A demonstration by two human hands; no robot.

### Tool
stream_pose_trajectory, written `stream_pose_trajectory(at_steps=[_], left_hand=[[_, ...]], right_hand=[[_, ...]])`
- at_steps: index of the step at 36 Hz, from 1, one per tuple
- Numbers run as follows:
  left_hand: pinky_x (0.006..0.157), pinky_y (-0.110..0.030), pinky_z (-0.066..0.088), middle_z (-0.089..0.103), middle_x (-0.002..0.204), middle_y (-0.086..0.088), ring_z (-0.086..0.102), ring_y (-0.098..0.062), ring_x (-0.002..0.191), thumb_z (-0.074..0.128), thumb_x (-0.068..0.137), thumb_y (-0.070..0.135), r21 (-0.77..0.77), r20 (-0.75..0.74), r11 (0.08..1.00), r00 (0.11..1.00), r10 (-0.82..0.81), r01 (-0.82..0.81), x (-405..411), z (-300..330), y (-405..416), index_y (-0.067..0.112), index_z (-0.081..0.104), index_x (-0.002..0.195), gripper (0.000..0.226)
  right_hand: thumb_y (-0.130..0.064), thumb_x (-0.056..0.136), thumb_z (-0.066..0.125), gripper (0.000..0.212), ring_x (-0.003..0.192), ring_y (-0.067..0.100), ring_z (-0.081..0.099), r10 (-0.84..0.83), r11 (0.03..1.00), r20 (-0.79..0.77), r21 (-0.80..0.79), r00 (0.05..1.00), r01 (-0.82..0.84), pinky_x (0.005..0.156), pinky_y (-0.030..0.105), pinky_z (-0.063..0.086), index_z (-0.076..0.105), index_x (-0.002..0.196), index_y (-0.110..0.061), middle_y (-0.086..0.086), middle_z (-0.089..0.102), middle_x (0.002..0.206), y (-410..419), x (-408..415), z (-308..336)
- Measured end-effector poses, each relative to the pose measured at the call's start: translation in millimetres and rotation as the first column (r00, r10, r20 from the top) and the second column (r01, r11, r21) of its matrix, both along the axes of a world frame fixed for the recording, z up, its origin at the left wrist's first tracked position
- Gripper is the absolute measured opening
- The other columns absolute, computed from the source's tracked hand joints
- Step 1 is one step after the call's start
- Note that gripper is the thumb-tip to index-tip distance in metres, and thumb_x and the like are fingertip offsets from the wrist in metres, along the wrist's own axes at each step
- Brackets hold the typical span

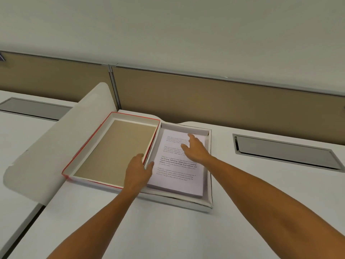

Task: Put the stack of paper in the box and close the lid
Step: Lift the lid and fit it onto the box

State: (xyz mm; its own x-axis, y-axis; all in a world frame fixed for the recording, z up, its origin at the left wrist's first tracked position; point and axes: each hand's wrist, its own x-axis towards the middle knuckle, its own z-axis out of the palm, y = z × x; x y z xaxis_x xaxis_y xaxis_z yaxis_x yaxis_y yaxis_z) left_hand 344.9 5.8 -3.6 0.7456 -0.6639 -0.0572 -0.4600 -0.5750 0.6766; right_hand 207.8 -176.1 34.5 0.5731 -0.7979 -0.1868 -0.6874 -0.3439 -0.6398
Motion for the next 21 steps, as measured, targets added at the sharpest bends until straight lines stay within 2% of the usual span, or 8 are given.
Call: stream_pose_trajectory(at_steps=[3,6,10,14,16,18,21], left_hand=[[0.102,-0.049,0.044,0.053,0.141,-0.010,0.050,-0.034,0.127,0.064,0.089,0.044,-0.026,0.038,0.984,0.984,0.175,-0.174,10,1,12,0.015,0.049,0.136,0.057],[0.098,-0.052,0.044,0.049,0.141,-0.015,0.047,-0.038,0.124,0.067,0.086,0.044,0.026,0.100,0.933,0.929,0.356,-0.360,21,0,25,0.011,0.046,0.137,0.064],[0.102,-0.054,0.038,0.033,0.147,-0.022,0.039,-0.044,0.125,0.074,0.081,0.039,0.061,-0.022,0.812,0.813,0.582,-0.580,33,-3,39,0.004,0.027,0.144,0.086],[0.103,-0.051,0.037,0.023,0.151,-0.024,0.037,-0.045,0.124,0.077,0.078,0.035,0.069,-0.107,0.709,0.702,0.704,-0.701,42,-8,53,0.003,0.015,0.149,0.100],[0.102,-0.049,0.039,0.025,0.150,-0.023,0.039,-0.043,0.122,0.078,0.077,0.033,0.094,-0.187,0.653,0.631,0.753,-0.752,48,-9,59,0.003,0.016,0.147,0.099],[0.099,-0.048,0.042,0.034,0.141,-0.024,0.042,-0.040,0.119,0.077,0.078,0.034,0.163,-0.264,0.616,0.567,0.780,-0.771,53,-11,66,0.000,0.024,0.142,0.090],[0.096,-0.049,0.044,0.045,0.129,-0.025,0.047,-0.040,0.114,0.073,0.081,0.040,0.229,-0.313,0.622,0.548,0.775,-0.749,57,-19,76,-0.002,0.038,0.130,0.074]], right_hand=[[-0.037,0.101,0.052,0.067,0.147,0.033,0.032,0.041,0.999,-0.004,0.012,0.999,-0.041,0.114,0.047,0.035,0.020,0.157,-0.019,0.008,0.027,0.164,18,14,2],[-0.039,0.100,0.053,0.069,0.148,0.033,0.030,0.082,0.996,-0.002,0.022,0.997,-0.082,0.115,0.048,0.033,0.019,0.157,-0.021,0.007,0.024,0.165,33,27,6],[-0.039,0.099,0.055,0.070,0.148,0.033,0.030,0.125,0.991,0.017,0.038,0.992,-0.126,0.116,0.050,0.034,0.019,0.157,-0.022,0.007,0.026,0.164,51,44,11],[-0.040,0.098,0.056,0.068,0.145,0.034,0.036,0.182,0.982,0.056,0.047,0.982,-0.185,0.112,0.051,0.037,0.024,0.155,-0.023,0.007,0.032,0.161,72,61,16],[-0.039,0.098,0.057,0.067,0.144,0.034,0.037,0.212,0.976,0.068,0.045,0.975,-0.215,0.111,0.050,0.038,0.025,0.154,-0.023,0.007,0.033,0.161,82,70,18],[-0.038,0.098,0.057,0.068,0.146,0.034,0.035,0.238,0.969,0.061,0.044,0.969,-0.241,0.112,0.050,0.037,0.023,0.155,-0.023,0.006,0.030,0.163,91,78,18],[-0.036,0.098,0.057,0.068,0.145,0.034,0.036,0.271,0.960,0.054,0.050,0.961,-0.274,0.114,0.051,0.038,0.022,0.156,-0.024,0.006,0.029,0.163,103,88,19]])
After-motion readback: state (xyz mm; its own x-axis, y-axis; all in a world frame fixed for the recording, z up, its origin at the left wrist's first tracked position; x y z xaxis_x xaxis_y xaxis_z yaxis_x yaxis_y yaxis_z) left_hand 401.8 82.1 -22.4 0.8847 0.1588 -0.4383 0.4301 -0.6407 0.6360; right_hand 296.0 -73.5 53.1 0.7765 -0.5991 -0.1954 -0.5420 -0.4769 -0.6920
